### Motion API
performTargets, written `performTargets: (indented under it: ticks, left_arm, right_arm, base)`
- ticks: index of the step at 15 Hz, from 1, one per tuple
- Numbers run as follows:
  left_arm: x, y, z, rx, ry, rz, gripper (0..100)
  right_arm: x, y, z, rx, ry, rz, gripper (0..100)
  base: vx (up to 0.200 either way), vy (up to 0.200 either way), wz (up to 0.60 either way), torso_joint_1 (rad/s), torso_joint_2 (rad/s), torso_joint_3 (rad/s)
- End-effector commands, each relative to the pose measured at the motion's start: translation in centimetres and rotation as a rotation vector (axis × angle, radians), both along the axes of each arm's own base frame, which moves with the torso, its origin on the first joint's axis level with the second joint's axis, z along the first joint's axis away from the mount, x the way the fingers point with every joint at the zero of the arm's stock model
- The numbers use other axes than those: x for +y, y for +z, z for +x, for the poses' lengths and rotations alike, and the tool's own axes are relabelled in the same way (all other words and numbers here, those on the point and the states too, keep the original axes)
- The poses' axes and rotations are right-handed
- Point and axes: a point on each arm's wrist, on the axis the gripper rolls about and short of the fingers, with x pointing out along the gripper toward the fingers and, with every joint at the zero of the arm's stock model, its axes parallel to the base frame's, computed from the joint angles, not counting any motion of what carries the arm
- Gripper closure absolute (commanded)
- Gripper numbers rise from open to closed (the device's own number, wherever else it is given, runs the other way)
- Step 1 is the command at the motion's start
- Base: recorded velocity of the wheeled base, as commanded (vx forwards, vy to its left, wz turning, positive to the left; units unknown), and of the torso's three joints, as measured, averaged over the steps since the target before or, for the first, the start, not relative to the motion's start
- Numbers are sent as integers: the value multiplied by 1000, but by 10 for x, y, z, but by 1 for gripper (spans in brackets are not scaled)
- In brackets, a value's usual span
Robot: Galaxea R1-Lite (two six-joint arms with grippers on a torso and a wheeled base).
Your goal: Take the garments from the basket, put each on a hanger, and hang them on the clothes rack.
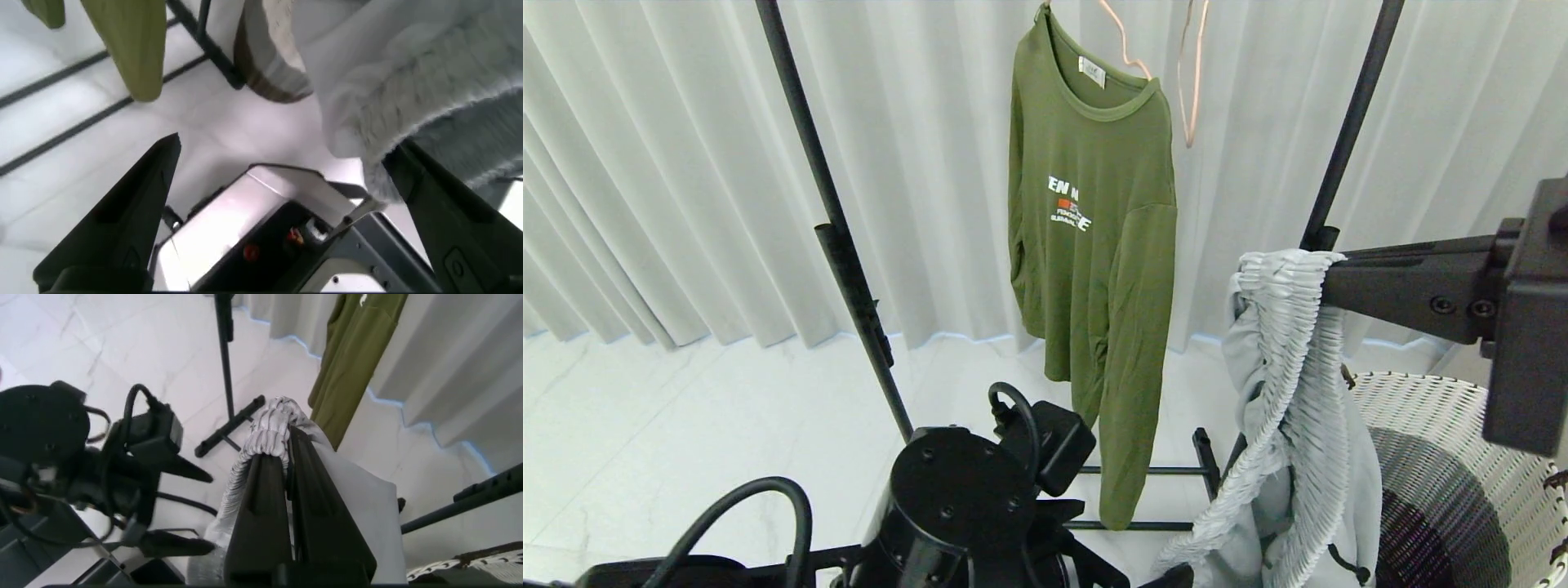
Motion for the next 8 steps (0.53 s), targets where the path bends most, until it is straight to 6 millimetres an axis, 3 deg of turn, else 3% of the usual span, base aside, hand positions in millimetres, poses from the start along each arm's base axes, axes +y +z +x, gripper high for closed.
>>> performTargets:
  ticks: [1, 5, 6, 8]
  left_arm:
    - [-7, -21, 2, 29, 2, 52, 0]
    - [10, -45, -14, 71, -2, 148, 0]
    - [13, -44, -16, 54, 11, 136, 100]
    - [12, -28, -22, -25, 23, 69, 100]
  right_arm:
    - [-1, 1, 0, 1, 0, 4, 100]
    - [-4, 3, -1, -3, -2, 14, 100]
    - [-5, 3, -1, -1, -6, 16, 100]
    - [-6, 0, 5, 6, -39, 8, 100]
  base:
    - [0, 0, 0, 0, 0, 0]
    - [0, 0, 0, 0, 0, 0]
    - [0, 0, 0, 0, 0, 0]
    - [0, 0, 0, 0, 0, 0]
